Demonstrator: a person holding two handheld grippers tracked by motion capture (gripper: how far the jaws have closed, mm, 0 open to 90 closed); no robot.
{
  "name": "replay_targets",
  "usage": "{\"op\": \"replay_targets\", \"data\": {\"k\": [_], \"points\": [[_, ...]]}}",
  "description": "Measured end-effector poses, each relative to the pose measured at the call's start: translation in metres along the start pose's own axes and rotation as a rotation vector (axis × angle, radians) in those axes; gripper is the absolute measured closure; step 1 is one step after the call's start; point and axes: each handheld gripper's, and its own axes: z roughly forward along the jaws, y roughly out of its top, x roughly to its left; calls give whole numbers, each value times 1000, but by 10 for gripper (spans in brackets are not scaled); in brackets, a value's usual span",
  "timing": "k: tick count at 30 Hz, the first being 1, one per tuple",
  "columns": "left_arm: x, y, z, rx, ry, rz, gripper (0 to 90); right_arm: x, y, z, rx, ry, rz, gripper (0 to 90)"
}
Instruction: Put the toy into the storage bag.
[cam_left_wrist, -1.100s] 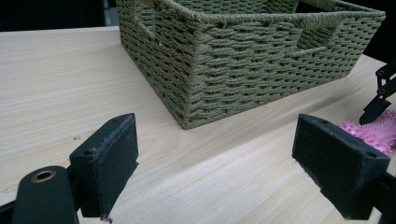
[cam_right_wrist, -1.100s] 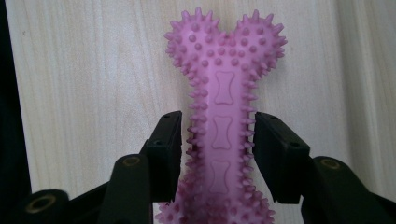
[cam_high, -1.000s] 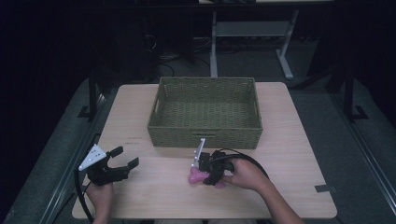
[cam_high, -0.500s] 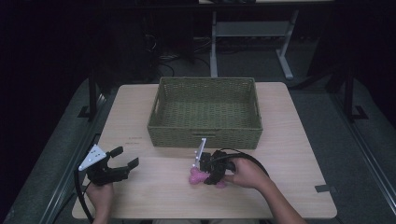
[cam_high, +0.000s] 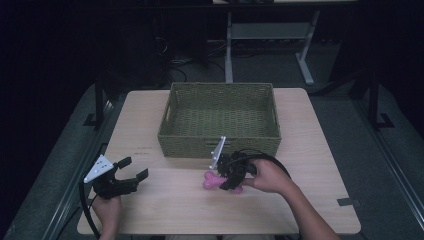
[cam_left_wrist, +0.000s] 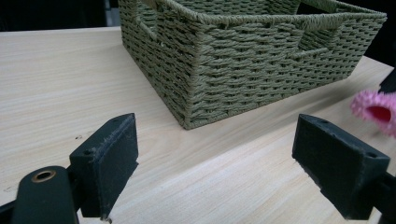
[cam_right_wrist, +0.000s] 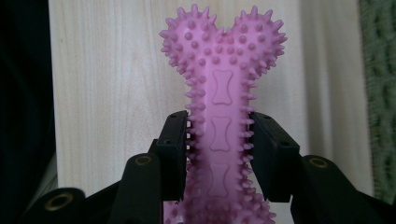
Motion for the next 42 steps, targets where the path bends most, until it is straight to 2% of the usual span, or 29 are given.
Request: {"op": "replay_targets", "data": {"k": [5,13,20,34,42], "points": [[0,0,1,-1,-1,-2,139,-9,2,-22,-31,-1,-4,582],[0,0,1,-1,-1,0,139,-22,7,-41,-38,-3,-17,582],[0,0,0,-5,-2,-1,139,-33,8,-52,-57,16,-5,582],[0,0,0,-5,1,5,139,-59,9,-80,-56,-3,13,581],[0,0,0,-4,0,4,139,-68,13,-92,-50,-15,18,582]]}}
